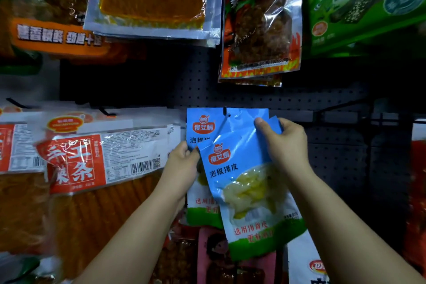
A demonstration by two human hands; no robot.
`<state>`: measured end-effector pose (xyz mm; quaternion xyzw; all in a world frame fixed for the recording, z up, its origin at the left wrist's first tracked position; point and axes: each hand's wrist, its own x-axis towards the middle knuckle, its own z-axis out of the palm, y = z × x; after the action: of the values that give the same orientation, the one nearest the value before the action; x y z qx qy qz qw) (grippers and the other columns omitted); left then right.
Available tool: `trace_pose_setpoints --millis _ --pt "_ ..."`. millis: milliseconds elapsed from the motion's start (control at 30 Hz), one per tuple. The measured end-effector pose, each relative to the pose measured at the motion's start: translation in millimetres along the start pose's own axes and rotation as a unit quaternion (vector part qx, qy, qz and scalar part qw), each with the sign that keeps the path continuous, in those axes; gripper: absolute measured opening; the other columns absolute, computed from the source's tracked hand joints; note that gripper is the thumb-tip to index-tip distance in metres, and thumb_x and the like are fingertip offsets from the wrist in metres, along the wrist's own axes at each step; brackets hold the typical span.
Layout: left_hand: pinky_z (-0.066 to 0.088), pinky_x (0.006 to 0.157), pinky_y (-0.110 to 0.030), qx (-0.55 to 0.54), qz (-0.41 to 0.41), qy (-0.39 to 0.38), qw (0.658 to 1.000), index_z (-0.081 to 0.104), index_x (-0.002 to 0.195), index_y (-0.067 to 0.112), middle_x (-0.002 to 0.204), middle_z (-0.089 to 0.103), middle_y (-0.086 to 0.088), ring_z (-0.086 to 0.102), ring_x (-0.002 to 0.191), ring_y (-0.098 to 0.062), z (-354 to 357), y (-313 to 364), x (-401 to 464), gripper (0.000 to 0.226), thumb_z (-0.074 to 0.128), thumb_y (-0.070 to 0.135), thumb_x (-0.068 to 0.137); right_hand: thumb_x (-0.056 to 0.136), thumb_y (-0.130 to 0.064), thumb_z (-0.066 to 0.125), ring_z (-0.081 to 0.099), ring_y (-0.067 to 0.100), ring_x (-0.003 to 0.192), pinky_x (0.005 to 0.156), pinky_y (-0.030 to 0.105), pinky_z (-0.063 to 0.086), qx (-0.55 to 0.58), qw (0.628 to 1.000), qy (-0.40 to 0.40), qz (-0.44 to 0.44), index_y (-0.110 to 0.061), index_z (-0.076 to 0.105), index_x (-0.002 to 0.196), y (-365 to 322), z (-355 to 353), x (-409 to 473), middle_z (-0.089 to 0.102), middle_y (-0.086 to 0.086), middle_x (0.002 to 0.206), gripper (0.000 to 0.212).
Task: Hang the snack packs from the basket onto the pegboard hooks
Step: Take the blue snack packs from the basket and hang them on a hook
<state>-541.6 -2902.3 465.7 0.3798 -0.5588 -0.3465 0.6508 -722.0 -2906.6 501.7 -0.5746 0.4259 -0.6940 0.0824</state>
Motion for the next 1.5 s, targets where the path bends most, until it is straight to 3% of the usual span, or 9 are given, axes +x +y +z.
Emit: trace_pose_setpoints --millis 233,367,567,733,1000,1133,1267,1367,1500 --pt "0.052 0.091 -0.045 0.023 -0.013 -0.006 1.000 0.060 0.104 0.011 0.108 0.069 -0.011 0.064 0.102 -0.027 12 -12 27 0.014 0.050 0.019 0.097 0.085 -0.045 0.064 0.068 0.029 0.083 0.079 0.051 0.055 -0.060 0.997 -0.024 0.038 -0.011 0.069 0.092 22 9 36 0.072 0.007 0.087 0.035" --pt "0.050 0.070 -0.024 0.025 -0.013 0.007 1.000 0.058 0.105 0.012 0.107 0.067 -0.005 0.062 0.093 -0.015 19 -15 45 0.015 0.047 0.020 0.098 0.086 -0.046 0.063 0.063 0.027 0.076 0.068 0.041 0.050 -0.098 0.994 -0.023 0.051 -0.013 0.064 0.084 35 14 48 0.063 0.001 0.071 0.034" --pt "0.040 0.059 -0.019 0.058 -0.018 0.026 0.998 0.057 0.113 0.009 0.108 0.064 -0.003 0.058 0.087 -0.011 27 -17 61 0.022 0.047 0.022 0.098 0.086 -0.049 0.060 0.057 0.026 0.069 0.049 0.027 0.031 -0.171 0.983 -0.001 0.068 -0.018 0.053 0.067 45 23 61 0.055 -0.003 0.065 0.037" --pt "0.047 0.075 -0.031 0.062 -0.050 0.046 0.996 0.054 0.111 0.006 0.112 0.064 -0.010 0.060 0.102 -0.023 30 -19 65 0.025 0.049 0.026 0.097 0.088 -0.046 0.060 0.058 0.030 0.078 0.051 0.027 0.031 -0.220 0.975 0.031 -0.002 -0.012 0.066 0.099 49 25 57 0.050 0.002 0.077 0.037" --pt "0.047 0.097 -0.041 0.003 -0.008 0.013 1.000 0.037 0.126 0.018 0.132 0.053 -0.006 0.057 0.112 -0.020 32 -12 30 0.034 0.047 0.031 0.097 0.087 -0.043 0.063 0.034 0.009 0.048 0.040 0.017 0.027 -0.123 0.985 0.083 -0.091 -0.018 0.045 0.069 44 -9 20 0.038 -0.002 0.057 0.036" --pt "0.042 0.081 -0.015 0.045 0.037 -0.010 0.998 0.020 0.146 0.029 0.141 0.041 0.011 0.051 0.104 0.005 29 -9 -8 0.060 0.045 0.044 0.093 0.087 -0.041 0.063 0.050 0.043 0.064 0.050 0.042 0.040 -0.050 0.989 0.078 -0.119 0.006 0.048 0.076 25 -19 -7 0.055 0.031 0.073 0.051" --pt "0.053 0.062 -0.013 -0.078 0.042 -0.088 0.992 0.061 0.115 0.019 0.105 0.073 0.005 0.070 0.088 -0.007 25 -3 -40 0.035 0.055 0.036 0.086 0.087 -0.038 0.064 0.059 0.031 0.065 0.052 0.041 0.047 0.041 0.990 0.070 -0.114 -0.002 0.054 0.076 1 -23 -27 0.063 0.017 0.072 0.039" --pt "0.054 0.062 -0.017 -0.109 0.075 -0.054 0.990 0.071 0.095 0.021 0.092 0.076 0.003 0.072 0.084 -0.012 18 1 -50 0.028 0.058 0.039 0.078 0.084 -0.036 0.067 0.065 0.005 0.061 0.051 0.023 0.052 0.125 0.987 0.013 -0.103 -0.016 0.060 0.072 -17 -24 -38 0.069 -0.006 0.069 0.025" --pt "0.056 0.063 -0.024 -0.139 0.128 0.006 0.982 0.074 0.081 0.031 0.089 0.076 0.000 0.073 0.082 -0.016 6 14 -57 0.018 0.060 0.041 0.075 0.079 -0.033 0.073 0.066 0.001 0.069 0.057 0.018 0.053 0.136 0.979 -0.052 -0.140 -0.029 0.063 0.070 -37 -23 -45 0.070 -0.015 0.074 0.014"
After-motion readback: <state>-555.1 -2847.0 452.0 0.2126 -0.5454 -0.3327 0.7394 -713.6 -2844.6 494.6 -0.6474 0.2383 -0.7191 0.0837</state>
